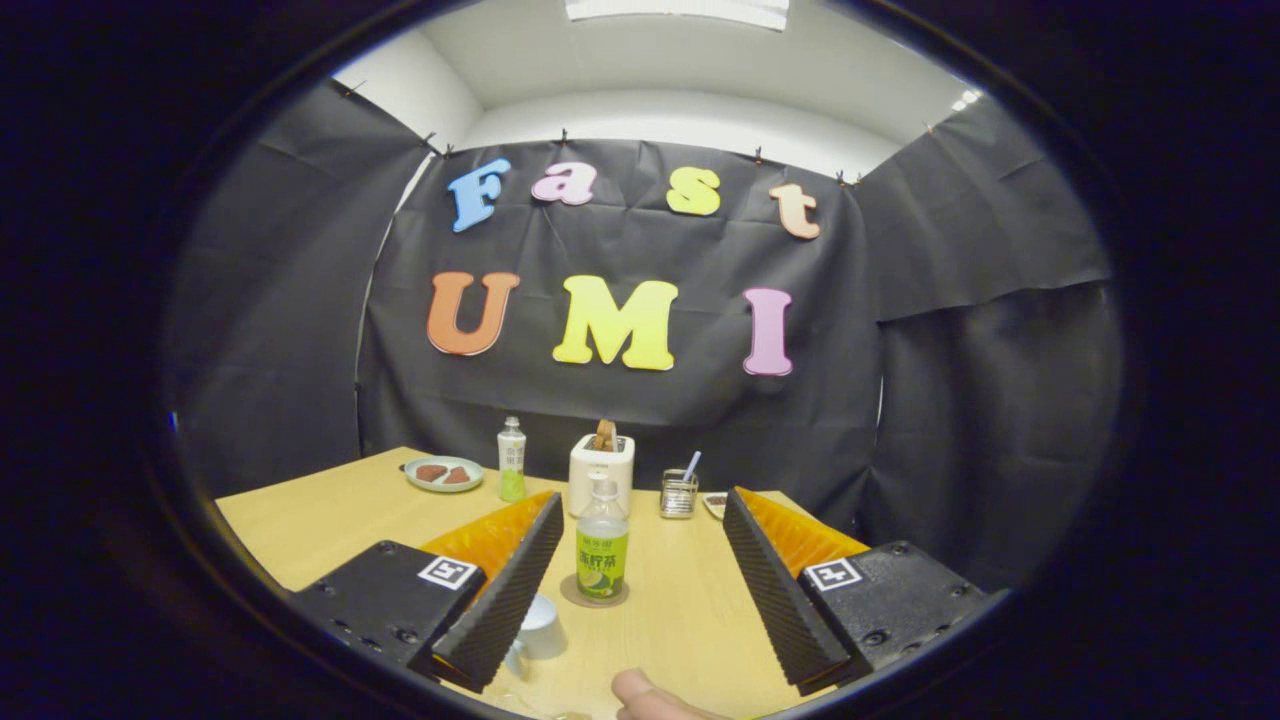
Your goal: Take the bottle from table, then pour the juice into the cup, finally place the bottle on the coaster
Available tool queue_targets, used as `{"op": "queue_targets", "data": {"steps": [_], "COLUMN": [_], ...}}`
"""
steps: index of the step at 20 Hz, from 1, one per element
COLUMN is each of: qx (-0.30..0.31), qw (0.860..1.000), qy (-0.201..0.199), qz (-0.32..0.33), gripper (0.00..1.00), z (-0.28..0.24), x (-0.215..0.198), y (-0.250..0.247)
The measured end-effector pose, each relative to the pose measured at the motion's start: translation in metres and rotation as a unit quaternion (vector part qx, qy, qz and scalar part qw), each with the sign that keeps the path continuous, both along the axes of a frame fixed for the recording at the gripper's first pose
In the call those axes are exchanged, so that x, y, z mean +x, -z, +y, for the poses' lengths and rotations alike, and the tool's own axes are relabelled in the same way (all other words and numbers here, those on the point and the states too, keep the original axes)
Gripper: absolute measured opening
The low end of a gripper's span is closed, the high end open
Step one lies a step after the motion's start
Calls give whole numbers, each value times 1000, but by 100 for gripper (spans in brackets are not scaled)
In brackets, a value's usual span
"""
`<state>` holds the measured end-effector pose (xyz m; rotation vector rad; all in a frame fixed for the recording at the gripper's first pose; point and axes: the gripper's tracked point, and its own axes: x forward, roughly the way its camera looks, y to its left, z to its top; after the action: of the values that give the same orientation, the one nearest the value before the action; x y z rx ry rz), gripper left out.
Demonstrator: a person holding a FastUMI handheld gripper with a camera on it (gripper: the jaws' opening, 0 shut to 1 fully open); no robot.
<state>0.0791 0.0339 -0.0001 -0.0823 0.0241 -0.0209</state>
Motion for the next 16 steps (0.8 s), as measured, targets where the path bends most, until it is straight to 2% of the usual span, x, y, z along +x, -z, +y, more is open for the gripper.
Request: {"op": "queue_targets", "data": {"steps": [3,8,10,12,13,16], "qx": [14,9,24,58,71,59], "qw": [999,999,1000,997,996,998], "qy": [-18,-14,-11,-48,-53,-21], "qz": [27,29,11,-6,-11,4], "gripper": [100,100,100,100,100,100], "z": [10,18,12,25,24,6], "x": [-29,-62,-74,-88,-95,-114], "y": [10,19,7,-5,-10,-11]}}
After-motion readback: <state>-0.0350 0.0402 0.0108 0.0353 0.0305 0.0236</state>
